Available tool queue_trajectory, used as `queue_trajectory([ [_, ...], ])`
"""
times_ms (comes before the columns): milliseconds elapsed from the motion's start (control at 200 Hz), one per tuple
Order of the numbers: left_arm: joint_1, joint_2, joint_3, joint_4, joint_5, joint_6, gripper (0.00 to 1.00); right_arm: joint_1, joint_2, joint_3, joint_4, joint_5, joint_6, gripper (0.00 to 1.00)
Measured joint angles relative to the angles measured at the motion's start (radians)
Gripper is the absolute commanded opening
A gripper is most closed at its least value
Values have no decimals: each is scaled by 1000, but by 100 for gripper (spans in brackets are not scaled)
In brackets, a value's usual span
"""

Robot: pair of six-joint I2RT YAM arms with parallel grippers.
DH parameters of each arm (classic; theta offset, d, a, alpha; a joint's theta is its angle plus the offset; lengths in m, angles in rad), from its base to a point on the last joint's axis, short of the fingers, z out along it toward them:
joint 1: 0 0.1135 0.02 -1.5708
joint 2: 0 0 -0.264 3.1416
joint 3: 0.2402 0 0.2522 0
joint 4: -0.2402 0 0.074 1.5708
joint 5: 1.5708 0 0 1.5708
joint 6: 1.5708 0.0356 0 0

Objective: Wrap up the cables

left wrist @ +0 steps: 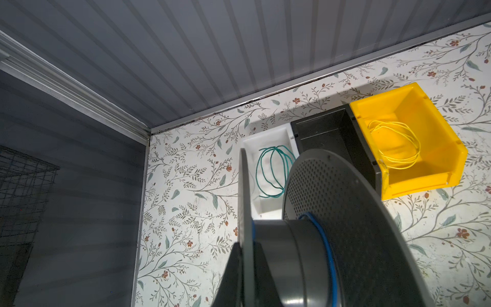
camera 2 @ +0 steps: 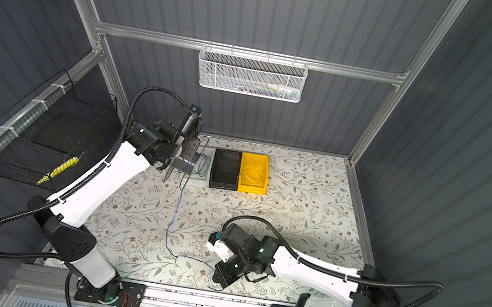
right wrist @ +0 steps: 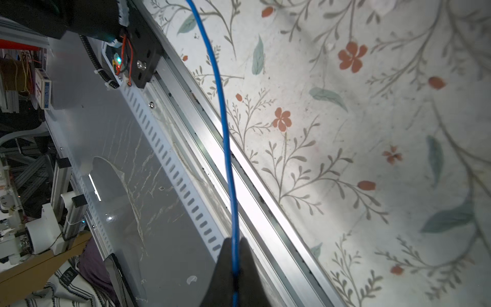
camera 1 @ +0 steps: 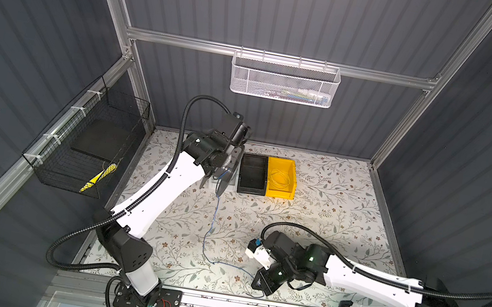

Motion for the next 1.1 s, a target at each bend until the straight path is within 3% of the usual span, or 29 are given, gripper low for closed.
queue_trajectory([
  [280, 2, -13, -71, 21, 8, 16, 0, -126, -107, 568, -350, 212, -189, 0],
  [520, 6, -56, -140, 34, 132, 46, 0, -348, -107, 860, -420, 351, -348, 0],
  [710, 6, -92, -178, 21, 303, 84, 0, -552, -20, 1011, -374, 353, -407, 0],
  [900, 1, -97, -219, -27, 504, 120, 0, -738, 151, 1228, -329, 278, -431, 0],
  [1100, -10, -138, -264, -53, 709, 136, 0, -875, 242, 1199, -272, 169, -391, 0],
])
